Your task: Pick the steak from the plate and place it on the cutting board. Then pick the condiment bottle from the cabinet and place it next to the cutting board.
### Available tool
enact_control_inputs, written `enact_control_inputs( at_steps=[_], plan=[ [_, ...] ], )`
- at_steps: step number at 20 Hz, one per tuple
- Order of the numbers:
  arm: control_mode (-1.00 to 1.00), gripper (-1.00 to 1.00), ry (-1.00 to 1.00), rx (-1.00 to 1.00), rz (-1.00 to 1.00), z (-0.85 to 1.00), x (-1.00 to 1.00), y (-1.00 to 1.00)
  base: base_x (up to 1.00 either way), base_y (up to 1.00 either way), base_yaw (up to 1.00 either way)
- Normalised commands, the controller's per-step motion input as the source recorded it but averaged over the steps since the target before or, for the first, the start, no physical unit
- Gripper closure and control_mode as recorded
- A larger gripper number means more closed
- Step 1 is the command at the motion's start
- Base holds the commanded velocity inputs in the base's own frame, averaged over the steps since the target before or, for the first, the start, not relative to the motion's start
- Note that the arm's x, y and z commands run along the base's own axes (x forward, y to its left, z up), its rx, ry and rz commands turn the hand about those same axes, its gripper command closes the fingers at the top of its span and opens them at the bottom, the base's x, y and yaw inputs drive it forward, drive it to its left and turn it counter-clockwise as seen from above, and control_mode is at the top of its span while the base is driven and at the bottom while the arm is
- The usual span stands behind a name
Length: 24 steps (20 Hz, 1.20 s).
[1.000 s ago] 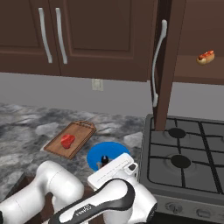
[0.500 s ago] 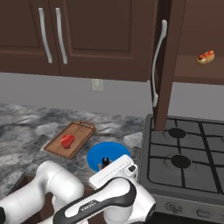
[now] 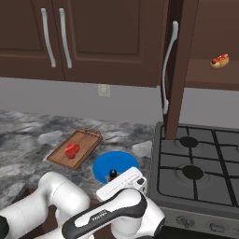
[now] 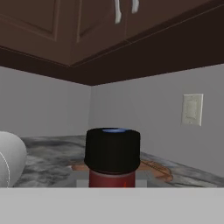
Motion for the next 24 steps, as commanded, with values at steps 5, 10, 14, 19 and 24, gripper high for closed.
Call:
enact_control_inputs(
  at_steps=[5,10,14,19,24],
  plan=[
    [-1.0,1.0,0.0,0.0,0.0,-0.16,0.09,0.0,0.0,0.0,0.0],
    [-1.0,1.0,0.0,0.0,0.0,-0.16,0.08,0.0,0.0,0.0,0.0],
    [-1.0,1.0,0.0,0.0,0.0,-0.16,0.07,0.0,0.0,0.0,0.0],
    [-1.0,1.0,0.0,0.0,0.0,-0.15,0.06,0.0,0.0,0.0,0.0],
    [-1.0,1.0,0.0,0.0,0.0,-0.12,0.1,0.0,0.0,0.0,0.0]
  ],
)
